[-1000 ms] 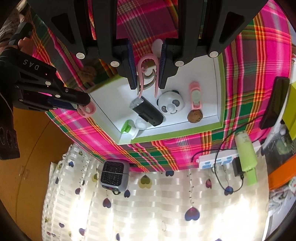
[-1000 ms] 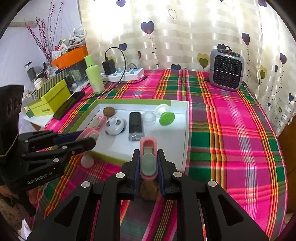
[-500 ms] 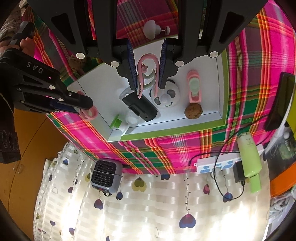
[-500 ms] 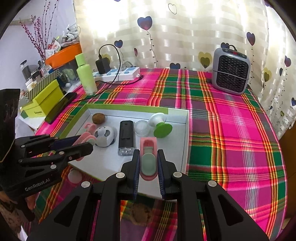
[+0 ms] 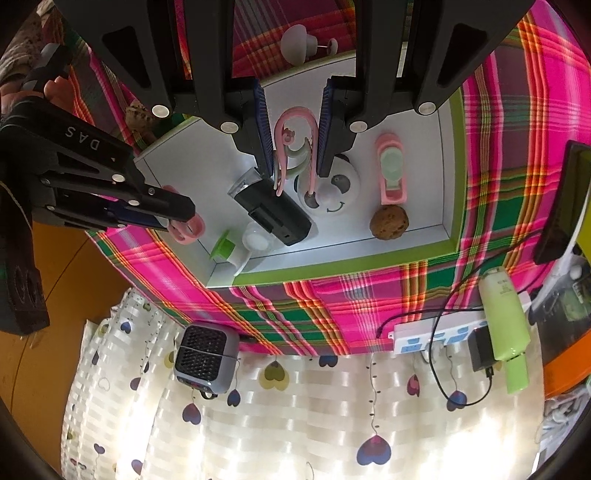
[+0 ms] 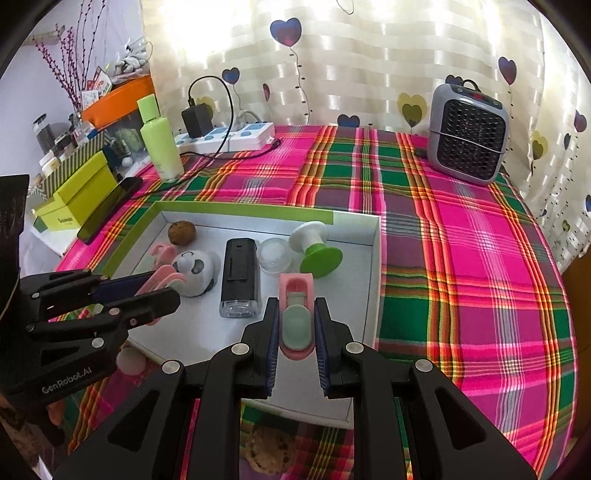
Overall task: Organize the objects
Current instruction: 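Carry the pink clip with the right tool while the left tool carries the hook clip into the box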
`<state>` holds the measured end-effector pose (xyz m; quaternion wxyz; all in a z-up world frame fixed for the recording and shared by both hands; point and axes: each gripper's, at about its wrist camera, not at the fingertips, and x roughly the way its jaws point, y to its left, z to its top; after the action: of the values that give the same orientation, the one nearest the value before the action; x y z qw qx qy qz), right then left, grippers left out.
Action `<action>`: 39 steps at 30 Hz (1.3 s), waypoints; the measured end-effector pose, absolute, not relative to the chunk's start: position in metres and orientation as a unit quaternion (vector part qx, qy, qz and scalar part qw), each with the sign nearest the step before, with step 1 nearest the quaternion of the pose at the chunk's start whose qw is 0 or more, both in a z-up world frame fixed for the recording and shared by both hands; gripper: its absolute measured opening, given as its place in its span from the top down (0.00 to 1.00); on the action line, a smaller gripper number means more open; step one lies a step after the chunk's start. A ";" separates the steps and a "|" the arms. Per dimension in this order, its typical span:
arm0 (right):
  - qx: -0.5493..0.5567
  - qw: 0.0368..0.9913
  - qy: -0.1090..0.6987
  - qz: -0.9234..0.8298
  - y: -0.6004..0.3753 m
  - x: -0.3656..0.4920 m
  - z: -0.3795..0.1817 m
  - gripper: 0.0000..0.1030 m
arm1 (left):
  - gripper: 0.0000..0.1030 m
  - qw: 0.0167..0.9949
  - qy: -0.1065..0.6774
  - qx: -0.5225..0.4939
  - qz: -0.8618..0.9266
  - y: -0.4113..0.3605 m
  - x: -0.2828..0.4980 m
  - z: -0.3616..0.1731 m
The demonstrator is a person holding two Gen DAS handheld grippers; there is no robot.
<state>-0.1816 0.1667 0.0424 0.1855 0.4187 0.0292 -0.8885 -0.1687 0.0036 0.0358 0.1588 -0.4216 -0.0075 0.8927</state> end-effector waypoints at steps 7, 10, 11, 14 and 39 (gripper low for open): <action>0.426 0.186 0.034 -0.885 0.163 -0.191 0.037 0.82 | 0.79 0.158 -0.002 -0.432 0.888 0.009 -0.174 0.029; 0.432 0.185 0.037 -0.882 0.162 -0.195 0.033 0.82 | 0.79 0.155 -0.002 -0.439 0.885 0.009 -0.178 0.024; 0.434 0.186 0.036 -0.881 0.162 -0.197 0.032 0.82 | 0.79 0.155 -0.003 -0.441 0.884 0.010 -0.180 0.023; 0.438 0.186 0.038 -0.879 0.160 -0.200 0.029 0.82 | 0.79 0.154 -0.006 -0.441 0.884 0.009 -0.182 0.021; 0.437 0.181 0.063 -0.879 0.151 -0.214 0.022 0.82 | 0.79 0.134 -0.007 -0.453 0.882 0.007 -0.202 0.015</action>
<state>-0.2140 0.1509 0.0219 0.1807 0.4366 0.0626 -0.8791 -0.2018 0.0069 0.0153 0.1336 -0.4527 -0.0072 0.8816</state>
